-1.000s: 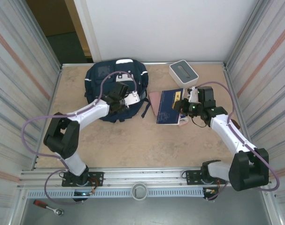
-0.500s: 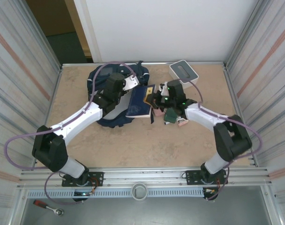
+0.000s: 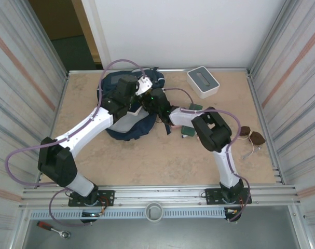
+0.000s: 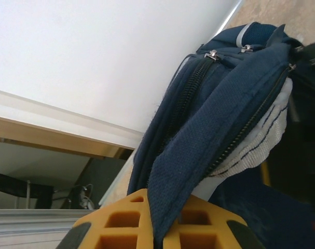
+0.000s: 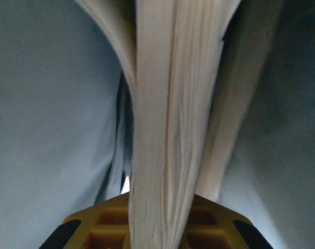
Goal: Pack the student bag
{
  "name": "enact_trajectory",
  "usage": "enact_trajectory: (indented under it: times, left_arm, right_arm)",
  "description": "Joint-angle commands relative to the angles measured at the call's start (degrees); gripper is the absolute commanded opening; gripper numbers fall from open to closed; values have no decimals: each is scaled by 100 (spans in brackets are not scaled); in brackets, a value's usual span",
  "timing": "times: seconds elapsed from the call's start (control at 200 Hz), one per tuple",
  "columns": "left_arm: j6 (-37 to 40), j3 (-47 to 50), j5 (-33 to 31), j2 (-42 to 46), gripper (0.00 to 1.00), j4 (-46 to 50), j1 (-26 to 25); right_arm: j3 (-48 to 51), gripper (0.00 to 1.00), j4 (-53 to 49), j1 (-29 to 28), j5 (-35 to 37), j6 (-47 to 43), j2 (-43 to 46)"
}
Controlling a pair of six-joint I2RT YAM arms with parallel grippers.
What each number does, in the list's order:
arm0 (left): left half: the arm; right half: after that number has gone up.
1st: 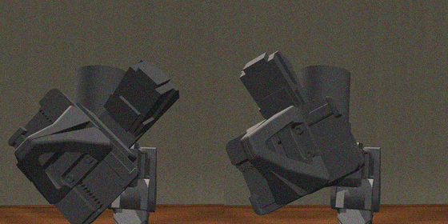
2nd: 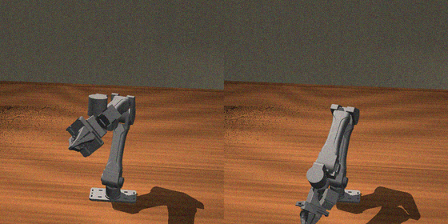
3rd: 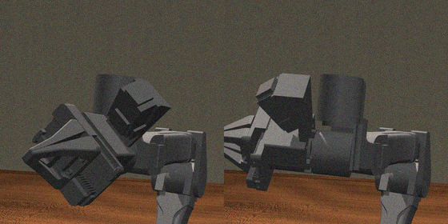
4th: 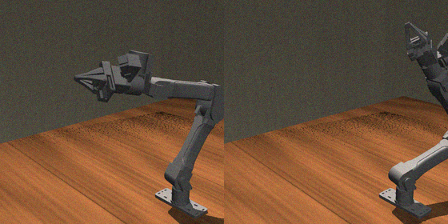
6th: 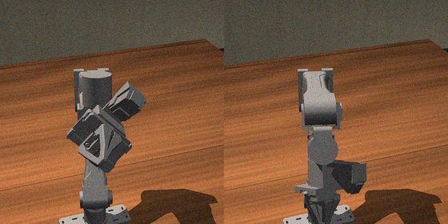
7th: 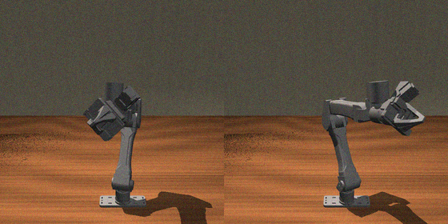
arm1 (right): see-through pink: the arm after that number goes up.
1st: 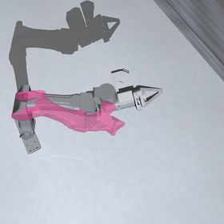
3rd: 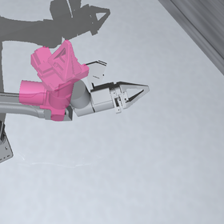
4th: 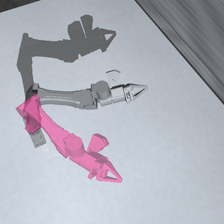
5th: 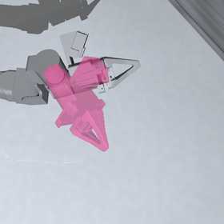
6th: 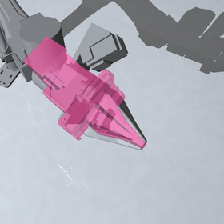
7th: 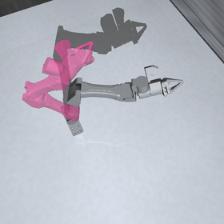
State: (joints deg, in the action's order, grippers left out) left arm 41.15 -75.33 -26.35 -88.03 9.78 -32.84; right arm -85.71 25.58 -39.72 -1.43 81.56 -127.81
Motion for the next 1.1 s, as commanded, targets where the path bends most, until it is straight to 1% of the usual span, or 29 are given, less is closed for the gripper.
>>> enact_trajectory:
  times: [0.0,0.07,0.13,0.195,0.24,0.366,0.376,0.511,0.571,0.661,0.741,0.782,0.817,0.887,0.947,0.997,1.097]
  left_arm:
    - [-649,-342,359,192,0,-282,88]
    - [-918,-342,630,224,0,-175,178]
    - [-1128,-367,789,233,0,-92,249]
    - [-1334,-393,857,202,0,-42,315]
    - [-1448,-437,900,158,0,32,351]
    - [-1729,-563,939,0,0,220,418]
    - [-1756,-569,941,-14,0,231,425]
    - [-2067,-689,996,-170,0,520,472]
    - [-2220,-661,1002,-179,0,641,472]
    - [-2483,-460,1098,-107,0,701,472]
    - [-2652,-210,1124,7,0,645,480]
    - [-2727,-107,1123,62,0,623,476]
    - [-2785,-39,1123,113,0,626,480]
    - [-2938,89,1162,222,0,648,480]
    - [-3121,244,1232,337,0,646,480]
    - [-3312,414,1294,457,0,646,480]
    - [-3814,842,1369,774,0,642,480]
  right_arm:
    - [-939,22,353,-49,1129,-172,-537]
    - [-1466,32,286,-20,998,-429,-904]
    - [-1728,43,-60,24,801,-687,-1001]
    - [-1609,53,-224,57,604,-986,-849]
    - [-1326,57,-228,57,518,-1137,-611]
    - [-188,61,-88,61,208,-1397,322]
    - [-83,61,-75,57,186,-1560,402]
    - [1128,61,-75,80,-191,-1973,1561]
    - [1632,61,-266,113,-326,-2225,2092]
    - [2241,63,-914,145,-182,-2737,2782]
    - [2433,64,-1620,218,-58,-3097,3005]
    - [2445,66,-1870,250,-4,-3176,2972]
    - [2410,66,-1964,280,-97,-3207,2848]
    - [2159,66,-1917,323,-484,-3085,2402]
    - [1773,63,-1910,300,-668,-3012,1939]
    - [1443,53,-1828,306,-815,-3022,1575]
    - [743,34,-1902,378,-720,-3171,1034]
